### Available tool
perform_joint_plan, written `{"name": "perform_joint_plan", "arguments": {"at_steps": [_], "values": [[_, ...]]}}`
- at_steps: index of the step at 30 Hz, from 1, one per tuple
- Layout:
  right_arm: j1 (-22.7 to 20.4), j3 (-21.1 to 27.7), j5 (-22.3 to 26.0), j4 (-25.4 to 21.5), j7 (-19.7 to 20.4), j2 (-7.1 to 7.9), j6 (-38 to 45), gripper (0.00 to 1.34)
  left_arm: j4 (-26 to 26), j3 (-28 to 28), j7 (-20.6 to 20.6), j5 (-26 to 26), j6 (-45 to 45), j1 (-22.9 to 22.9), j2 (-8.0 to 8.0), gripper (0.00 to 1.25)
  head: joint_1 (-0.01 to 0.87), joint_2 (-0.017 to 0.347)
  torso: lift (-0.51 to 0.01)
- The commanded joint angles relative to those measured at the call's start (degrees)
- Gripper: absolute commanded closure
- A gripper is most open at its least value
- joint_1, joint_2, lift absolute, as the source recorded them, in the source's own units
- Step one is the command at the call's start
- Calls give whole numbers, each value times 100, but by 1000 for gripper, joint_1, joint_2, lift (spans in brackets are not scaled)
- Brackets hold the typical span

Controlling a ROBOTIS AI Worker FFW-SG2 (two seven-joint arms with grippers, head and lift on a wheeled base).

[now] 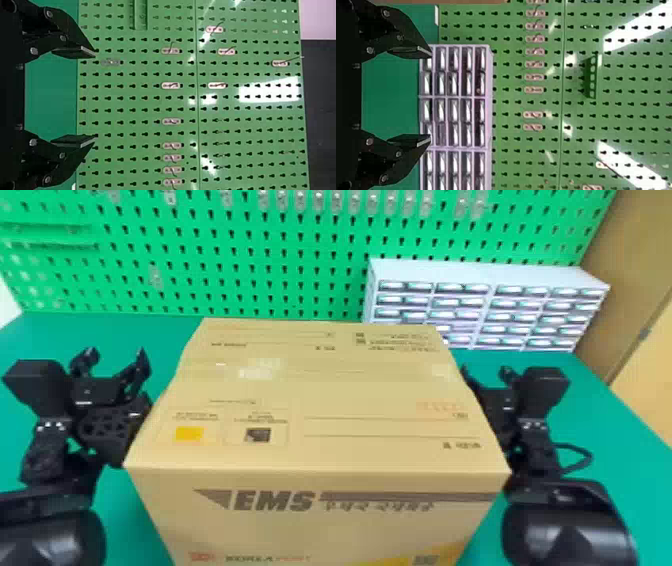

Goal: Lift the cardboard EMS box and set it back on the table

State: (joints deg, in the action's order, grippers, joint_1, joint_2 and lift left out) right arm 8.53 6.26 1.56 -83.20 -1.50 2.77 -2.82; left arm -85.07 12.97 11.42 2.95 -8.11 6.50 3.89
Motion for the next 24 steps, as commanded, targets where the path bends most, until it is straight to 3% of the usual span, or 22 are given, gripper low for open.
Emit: {"name": "perform_joint_plan", "arguments": {"at_steps": [1, 13, 24], "values": [[-80, 279, -77, -170, 0, 66, 1, 512, -88, 135, 0, -5, -7, -52, 24, 490, 678, -14, -93], [-484, 1202, -147, -592, 0, 75, 1, 512, -247, 381, 44, -5, -7, -114, 50, 490, 678, -14, -93], [-449, 1158, -226, -628, 0, 66, 27, 507, -326, 478, 44, -5, -24, -149, 50, 490, 678, -14, -93]]}}
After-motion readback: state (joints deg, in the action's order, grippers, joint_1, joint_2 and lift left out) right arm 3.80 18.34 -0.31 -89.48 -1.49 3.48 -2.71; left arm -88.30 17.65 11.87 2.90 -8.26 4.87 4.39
